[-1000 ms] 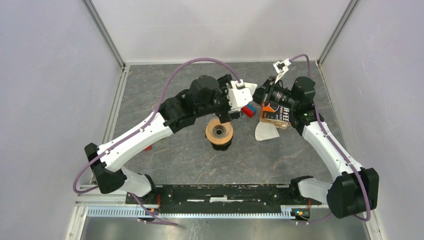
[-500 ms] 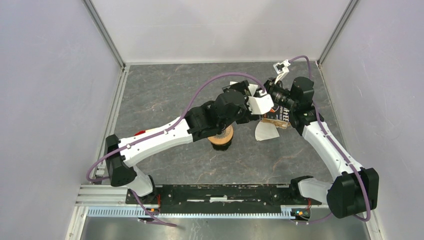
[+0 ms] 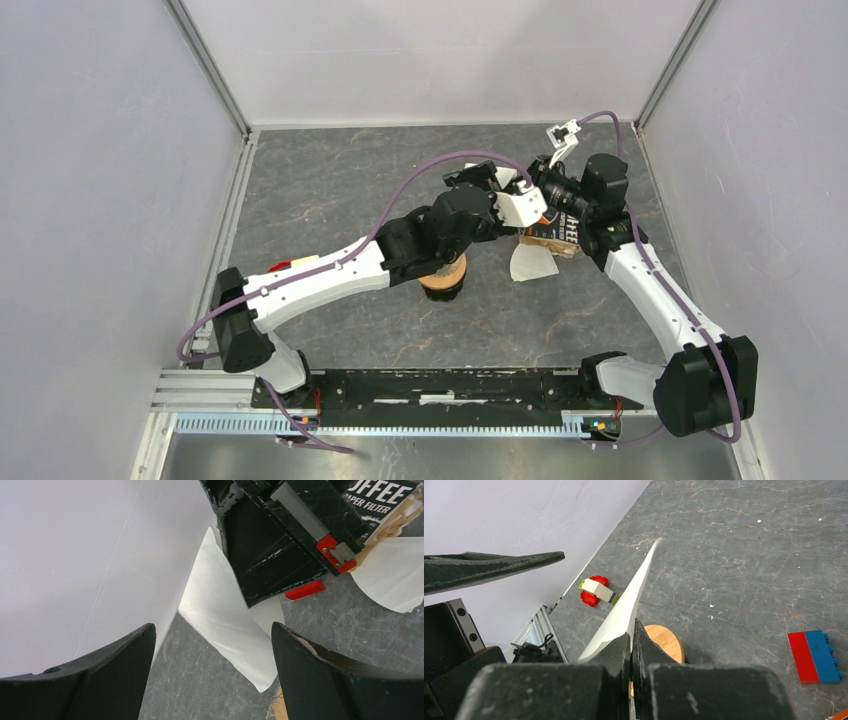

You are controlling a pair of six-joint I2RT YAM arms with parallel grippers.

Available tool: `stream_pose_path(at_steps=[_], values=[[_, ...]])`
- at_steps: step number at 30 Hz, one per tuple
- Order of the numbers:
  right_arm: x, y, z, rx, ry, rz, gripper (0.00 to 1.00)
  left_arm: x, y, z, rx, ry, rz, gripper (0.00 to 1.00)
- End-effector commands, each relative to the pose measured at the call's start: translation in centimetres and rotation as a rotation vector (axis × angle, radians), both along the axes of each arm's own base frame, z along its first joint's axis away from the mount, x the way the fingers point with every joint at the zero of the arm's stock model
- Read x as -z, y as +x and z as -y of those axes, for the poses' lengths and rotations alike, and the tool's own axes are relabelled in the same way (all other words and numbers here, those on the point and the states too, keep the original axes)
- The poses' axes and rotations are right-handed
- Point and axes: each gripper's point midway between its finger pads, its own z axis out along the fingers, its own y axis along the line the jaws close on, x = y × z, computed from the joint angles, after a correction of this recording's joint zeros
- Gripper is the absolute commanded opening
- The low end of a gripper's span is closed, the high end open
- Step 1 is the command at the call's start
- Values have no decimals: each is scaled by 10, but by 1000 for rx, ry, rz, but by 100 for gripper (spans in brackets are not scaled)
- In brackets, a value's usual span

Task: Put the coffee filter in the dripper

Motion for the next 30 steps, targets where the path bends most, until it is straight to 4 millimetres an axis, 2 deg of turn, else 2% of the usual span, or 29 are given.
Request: stream_pose_path(at_steps=[1,4,10,13,19,21,26,30], values=[[-9,-1,2,10,-1,40,0,-10,11,1,-40,-20,63,88],[-11,-2,2,9,1,44,0,-4,12,3,-45,-17,52,80],[-10,-2,3,13,-6,47,0,7,12,3,-52,-5,37,74],[-9,1,5,30,-23,46,0,12,10,0,-59,-16,16,72],[-8,1,7,37,-34,51,0,10,15,-4,-96,-26,52,74],[-7,1,8,42,-41,50,0,7,17,-6,-113,-36,62,69],[-5,2,9,48,-54,52,0,-1,24,-11,-153,-74,71,44],[-5,2,9,47,-51,53,0,-2,25,-9,-148,-95,45,40]])
